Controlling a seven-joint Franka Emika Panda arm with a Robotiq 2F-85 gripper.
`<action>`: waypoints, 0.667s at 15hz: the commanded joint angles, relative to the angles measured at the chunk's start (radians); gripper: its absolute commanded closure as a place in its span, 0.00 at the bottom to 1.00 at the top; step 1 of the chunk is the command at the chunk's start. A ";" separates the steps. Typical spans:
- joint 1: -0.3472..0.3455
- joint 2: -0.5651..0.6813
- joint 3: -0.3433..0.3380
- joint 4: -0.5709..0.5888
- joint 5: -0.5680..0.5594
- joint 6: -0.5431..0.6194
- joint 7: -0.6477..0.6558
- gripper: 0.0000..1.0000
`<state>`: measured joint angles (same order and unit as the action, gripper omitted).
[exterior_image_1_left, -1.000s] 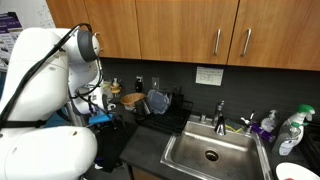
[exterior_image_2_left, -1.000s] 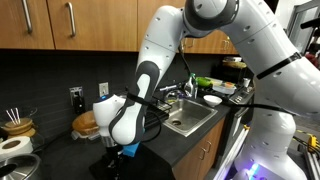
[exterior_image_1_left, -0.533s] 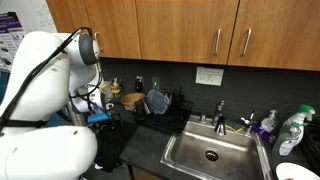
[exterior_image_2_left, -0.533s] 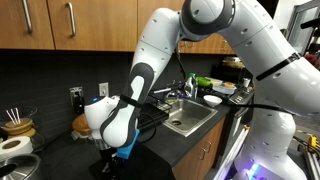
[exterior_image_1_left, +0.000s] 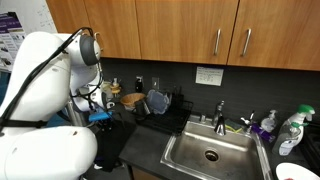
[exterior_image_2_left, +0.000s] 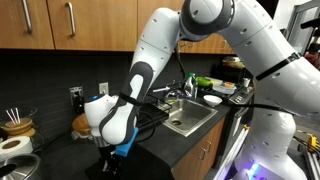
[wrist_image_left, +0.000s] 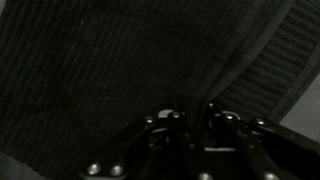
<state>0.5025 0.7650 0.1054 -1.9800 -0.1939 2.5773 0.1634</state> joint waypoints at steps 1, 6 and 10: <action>-0.011 -0.002 0.008 0.000 -0.015 0.012 -0.010 1.00; -0.011 -0.012 0.006 -0.010 -0.014 0.028 -0.005 0.99; 0.017 -0.061 0.004 -0.066 -0.017 0.054 0.032 0.99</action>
<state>0.5015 0.7618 0.1073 -1.9815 -0.1939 2.5987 0.1639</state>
